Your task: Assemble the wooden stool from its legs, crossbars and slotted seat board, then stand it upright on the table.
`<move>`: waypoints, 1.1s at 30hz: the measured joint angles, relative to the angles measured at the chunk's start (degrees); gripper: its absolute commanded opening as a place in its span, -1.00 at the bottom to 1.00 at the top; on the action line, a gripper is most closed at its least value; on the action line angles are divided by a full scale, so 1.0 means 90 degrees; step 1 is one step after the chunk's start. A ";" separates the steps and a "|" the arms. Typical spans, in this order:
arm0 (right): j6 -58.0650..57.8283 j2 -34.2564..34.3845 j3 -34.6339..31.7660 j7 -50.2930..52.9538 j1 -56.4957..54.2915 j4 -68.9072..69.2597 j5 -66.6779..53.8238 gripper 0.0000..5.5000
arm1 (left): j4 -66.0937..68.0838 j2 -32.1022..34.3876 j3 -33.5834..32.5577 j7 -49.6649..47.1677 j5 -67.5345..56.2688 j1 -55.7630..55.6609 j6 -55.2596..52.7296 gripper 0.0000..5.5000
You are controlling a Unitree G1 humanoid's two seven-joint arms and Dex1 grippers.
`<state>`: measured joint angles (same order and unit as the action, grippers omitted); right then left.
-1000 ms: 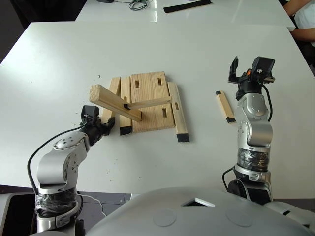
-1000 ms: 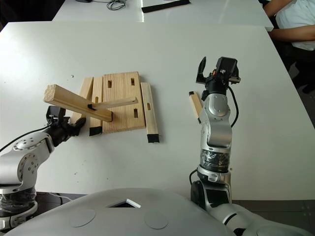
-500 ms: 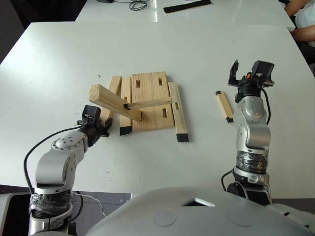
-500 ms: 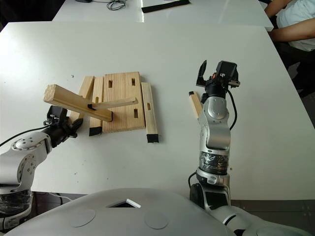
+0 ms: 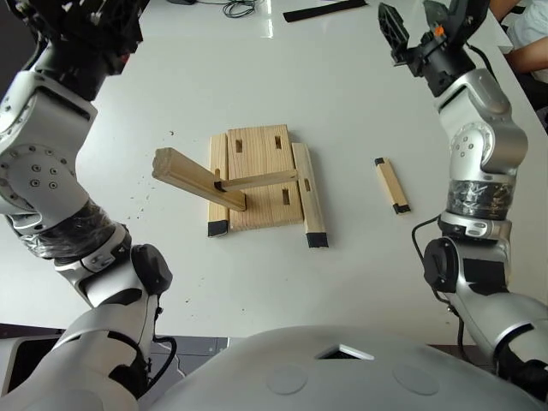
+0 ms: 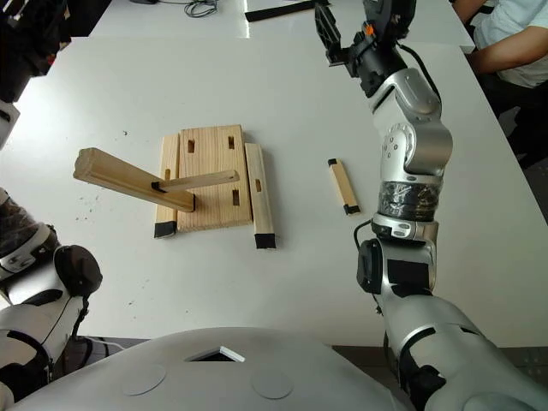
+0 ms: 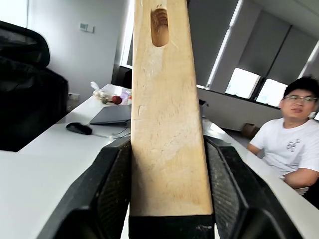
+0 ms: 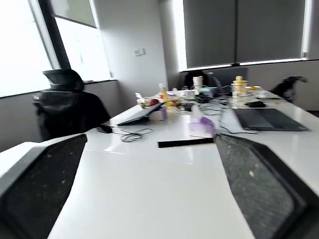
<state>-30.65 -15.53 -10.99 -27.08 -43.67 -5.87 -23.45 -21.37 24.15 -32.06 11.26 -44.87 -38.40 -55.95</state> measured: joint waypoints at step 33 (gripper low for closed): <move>-0.3894 -0.1559 -0.0289 -0.2184 -0.1351 0.1461 -0.5679 0.55 | -0.0930 0.2318 0.1282 0.4997 -0.2206 0.1906 0.0986 -0.26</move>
<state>-65.69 -29.56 -13.59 -46.74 -55.83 7.28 -74.57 -29.74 45.02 -20.52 56.24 -64.73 -21.25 -47.07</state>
